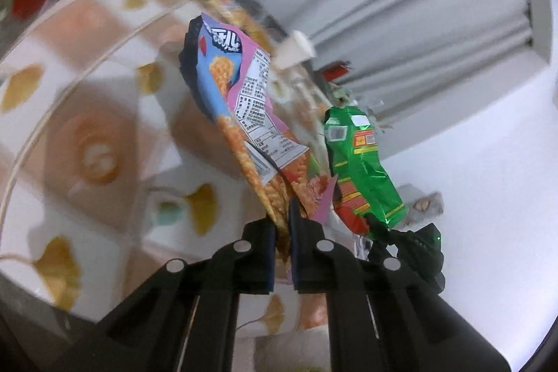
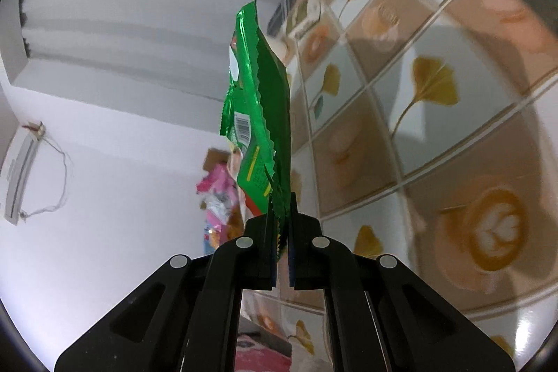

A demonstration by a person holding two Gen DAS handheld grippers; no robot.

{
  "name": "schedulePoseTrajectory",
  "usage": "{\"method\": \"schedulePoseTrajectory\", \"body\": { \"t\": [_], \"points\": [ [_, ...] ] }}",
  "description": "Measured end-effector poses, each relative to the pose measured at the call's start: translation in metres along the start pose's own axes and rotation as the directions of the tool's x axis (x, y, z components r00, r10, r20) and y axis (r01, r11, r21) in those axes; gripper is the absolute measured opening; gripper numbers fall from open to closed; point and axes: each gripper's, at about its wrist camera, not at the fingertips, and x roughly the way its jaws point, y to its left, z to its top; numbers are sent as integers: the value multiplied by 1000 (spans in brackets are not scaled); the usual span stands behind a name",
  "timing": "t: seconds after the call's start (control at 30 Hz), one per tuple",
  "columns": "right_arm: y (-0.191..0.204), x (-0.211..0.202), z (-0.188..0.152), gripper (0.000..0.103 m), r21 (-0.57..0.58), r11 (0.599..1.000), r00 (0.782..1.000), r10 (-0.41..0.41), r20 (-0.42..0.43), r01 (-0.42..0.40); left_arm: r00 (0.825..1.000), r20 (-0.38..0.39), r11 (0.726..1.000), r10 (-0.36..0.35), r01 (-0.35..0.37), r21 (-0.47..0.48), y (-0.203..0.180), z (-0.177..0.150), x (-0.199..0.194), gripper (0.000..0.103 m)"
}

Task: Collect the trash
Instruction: 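Lift both snack bags off the table with both tools, then carry both snack bags to the blue wastebasket and release them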

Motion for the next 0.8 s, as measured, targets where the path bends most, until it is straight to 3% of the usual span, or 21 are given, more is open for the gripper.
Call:
{"method": "schedulePoseTrajectory", "body": {
  "t": [0.13,0.27,0.37,0.47,0.5,0.6,0.7,0.8],
  "points": [
    [-19,-46,6,3,35,998,994,39,107,-43,998,-54,992,-25,31,118,-47,2,32,6],
    [-49,-110,13,3,81,995,969,38,245,-59,990,-123,966,-62,91,241,-101,-3,70,6],
    [-76,-163,16,3,121,992,933,0,359,-46,977,-189,932,-98,157,326,-152,-15,110,6],
    [-115,-223,11,3,199,980,874,-92,477,-5,953,-275,891,-130,234,390,-201,-31,156,6],
    [-128,-241,7,3,233,972,848,-140,512,20,947,-293,880,-132,248,405,-211,-37,165,6],
    [-168,-294,-8,3,362,924,737,-328,591,121,918,-373,840,-131,303,449,-251,-57,213,6],
    [-208,-331,-19,3,520,820,583,-550,598,239,891,-438,812,-116,339,476,-278,-78,252,6],
    [-242,-348,-15,3,620,731,487,-668,563,285,870,-485,791,-93,360,495,-298,-101,285,6]
  ]
}}
